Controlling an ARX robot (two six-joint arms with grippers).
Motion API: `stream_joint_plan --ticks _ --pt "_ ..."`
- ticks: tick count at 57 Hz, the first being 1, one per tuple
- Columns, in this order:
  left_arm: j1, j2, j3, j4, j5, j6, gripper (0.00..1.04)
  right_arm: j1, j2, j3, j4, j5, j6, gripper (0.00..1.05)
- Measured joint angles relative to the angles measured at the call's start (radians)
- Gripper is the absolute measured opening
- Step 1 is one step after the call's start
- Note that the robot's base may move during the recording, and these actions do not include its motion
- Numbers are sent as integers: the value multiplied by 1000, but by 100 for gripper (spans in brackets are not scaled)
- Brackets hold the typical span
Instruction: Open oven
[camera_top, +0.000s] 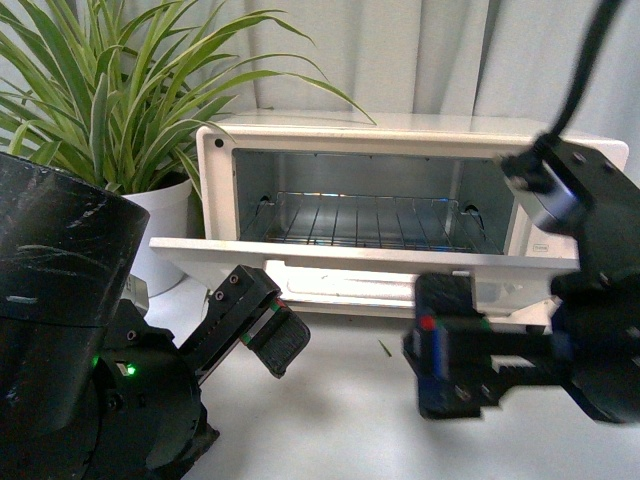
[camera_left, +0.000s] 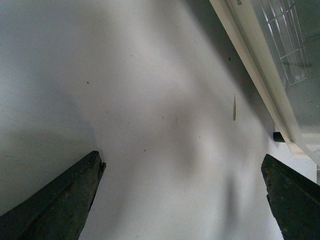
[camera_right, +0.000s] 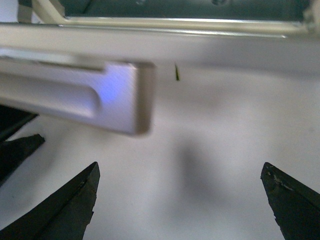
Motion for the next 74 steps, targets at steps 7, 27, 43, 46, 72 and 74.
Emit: stream_joint_plan --ticks 7,27,43,46,72,74 --pt "4 -8 -3 -23 -42 35 98 -5 -180 -99 -13 -38 31 95" --pt "-30 -15 -13 -67 -204 303 98 -121 -532 -282 -103 -126 65 95" --pt "-62 3 -28 -59 -318 531 98 -160 -534 -314 -100 -139 47 95" --pt "-66 5 -34 -54 -329 577 98 -162 -536 -320 -100 -139 43 95" --pt "-182 -167 -200 80 -441 1072 98 -242 -698 -405 -140 -122 -27 95" --pt "-192 -195 -217 79 -441 1077 98 -249 -717 -411 -146 -122 -34 95"
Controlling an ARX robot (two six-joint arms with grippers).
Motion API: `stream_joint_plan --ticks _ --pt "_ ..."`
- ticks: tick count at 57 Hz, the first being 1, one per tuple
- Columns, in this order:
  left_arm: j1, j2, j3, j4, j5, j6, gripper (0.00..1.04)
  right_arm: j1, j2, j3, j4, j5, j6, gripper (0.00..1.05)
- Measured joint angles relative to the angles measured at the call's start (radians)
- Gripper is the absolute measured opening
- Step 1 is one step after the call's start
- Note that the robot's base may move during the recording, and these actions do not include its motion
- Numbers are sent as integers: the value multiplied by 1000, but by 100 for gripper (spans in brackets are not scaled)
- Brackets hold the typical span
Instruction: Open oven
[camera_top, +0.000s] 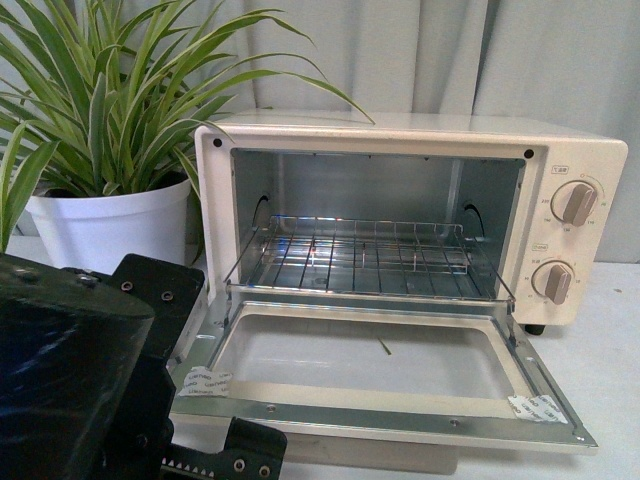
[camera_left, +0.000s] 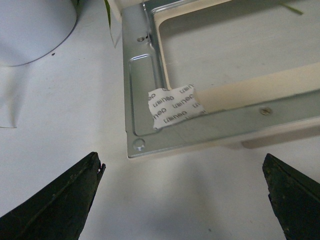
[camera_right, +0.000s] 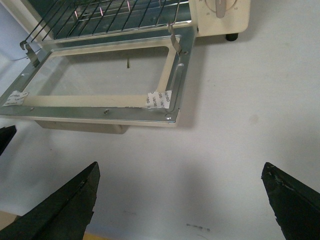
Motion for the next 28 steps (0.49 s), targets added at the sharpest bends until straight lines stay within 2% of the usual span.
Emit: stream_joint_plan --ticks 15,28 --pt "-75 -299 -148 -75 -11 16 98 -62 -229 -71 -113 -16 -78 95" --pt "-46 -557 -254 -117 -50 -14 98 -80 -427 -106 -227 -26 -105 95"
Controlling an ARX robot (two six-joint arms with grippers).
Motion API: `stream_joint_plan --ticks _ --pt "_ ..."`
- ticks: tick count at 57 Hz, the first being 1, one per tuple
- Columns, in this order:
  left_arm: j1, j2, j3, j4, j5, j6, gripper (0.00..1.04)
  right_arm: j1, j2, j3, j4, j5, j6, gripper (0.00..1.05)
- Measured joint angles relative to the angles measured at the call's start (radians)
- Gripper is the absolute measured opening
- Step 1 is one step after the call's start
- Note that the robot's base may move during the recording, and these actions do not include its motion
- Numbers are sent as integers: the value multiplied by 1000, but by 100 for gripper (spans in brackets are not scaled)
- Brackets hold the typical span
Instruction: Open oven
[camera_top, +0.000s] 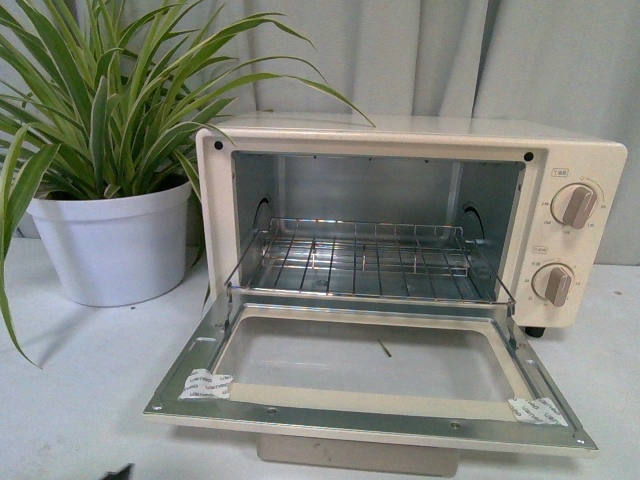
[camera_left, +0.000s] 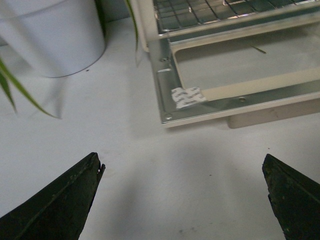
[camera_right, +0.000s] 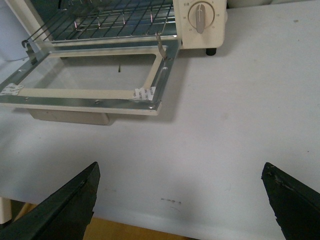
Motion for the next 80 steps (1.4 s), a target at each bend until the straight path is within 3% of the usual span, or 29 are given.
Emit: stream_joint_plan --ticks 14,21,33,35,38,43,45,48,53,59,68,73,80 --pt "0 -325 -60 -163 -79 -36 98 6 -77 -24 16 6 -1 95" --pt "40 -450 -80 -264 -64 -83 98 27 -92 -47 41 10 14 95" --pt "52 -474 -82 -272 -65 -113 98 35 -99 -51 51 35 10 95" --pt "45 -513 -111 -217 -84 -86 91 73 -138 -93 152 178 -32 87" --pt "89 -626 -150 -228 -20 -54 76 85 -179 -120 215 305 -72 74" --pt "184 -711 -153 -282 71 -40 60 43 -197 -120 221 278 -96 58" --pt "214 -732 -155 -298 97 -39 55 -8 -201 -121 216 192 -102 51" --pt "264 -760 -162 -318 146 -36 46 -60 -201 -121 214 153 -109 42" --pt "343 -816 -188 -346 224 -30 30 -90 -202 -121 214 158 -111 28" --pt "450 -855 -188 -378 325 -27 4 -92 -203 -121 214 148 -115 1" --pt "536 -875 -188 -397 406 -25 4 -92 -203 -121 214 149 -118 1" --pt "644 -887 -188 -412 543 -23 4 -92 -203 -121 214 149 -118 1" --pt "698 -890 -188 -413 559 -23 4 -92 -203 -121 214 149 -118 1"
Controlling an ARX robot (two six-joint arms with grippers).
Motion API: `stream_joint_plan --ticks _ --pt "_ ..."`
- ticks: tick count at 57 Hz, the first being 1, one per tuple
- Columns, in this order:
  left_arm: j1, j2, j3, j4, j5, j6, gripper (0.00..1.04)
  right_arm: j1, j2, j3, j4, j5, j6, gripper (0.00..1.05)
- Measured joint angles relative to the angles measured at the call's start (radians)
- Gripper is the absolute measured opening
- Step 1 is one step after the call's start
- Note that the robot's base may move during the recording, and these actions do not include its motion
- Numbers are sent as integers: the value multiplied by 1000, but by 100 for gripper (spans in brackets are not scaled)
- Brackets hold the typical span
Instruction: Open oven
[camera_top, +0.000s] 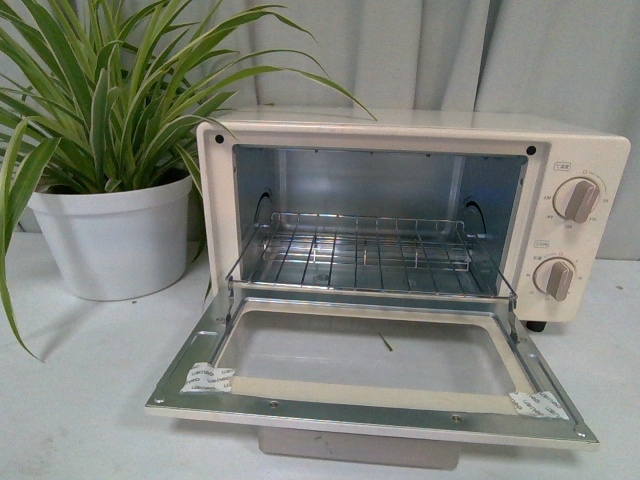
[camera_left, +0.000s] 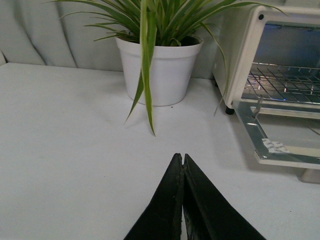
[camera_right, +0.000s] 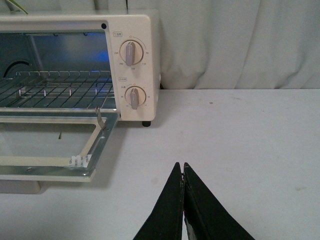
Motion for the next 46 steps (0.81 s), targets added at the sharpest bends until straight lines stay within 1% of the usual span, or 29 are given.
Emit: stream_joint_plan --ticks 17,22,23,26,27,28,30,34,35,37,41,43,44,45,46 --pt "3 0 0 0 5 -1 4 0 0 0 0 0 0 1" --pt "3 0 0 0 5 0 20 0 0 0 0 0 -2 17" --pt "3 0 0 0 5 0 23 0 0 0 0 0 -2 19" --pt "3 0 0 0 5 0 32 0 0 0 0 0 -2 30" --pt "3 0 0 0 5 0 36 0 0 0 0 0 -2 31" --pt "3 0 0 0 5 0 38 0 0 0 0 0 -2 35" --pt "3 0 0 0 5 0 45 0 0 0 0 0 -2 42" --pt "3 0 0 0 5 0 58 0 0 0 0 0 -2 53" --pt "3 0 0 0 5 0 59 0 0 0 0 0 -2 56" --pt "3 0 0 0 5 0 66 0 0 0 0 0 -2 64" --pt "3 0 0 0 5 0 79 0 0 0 0 0 -2 74" --pt "3 0 0 0 5 0 88 0 0 0 0 0 -2 85" --pt "3 0 0 0 5 0 93 0 0 0 0 0 -2 88" --pt "3 0 0 0 5 0 97 0 0 0 0 0 -2 94" --pt "3 0 0 0 5 1 100 0 0 0 0 0 -1 97"
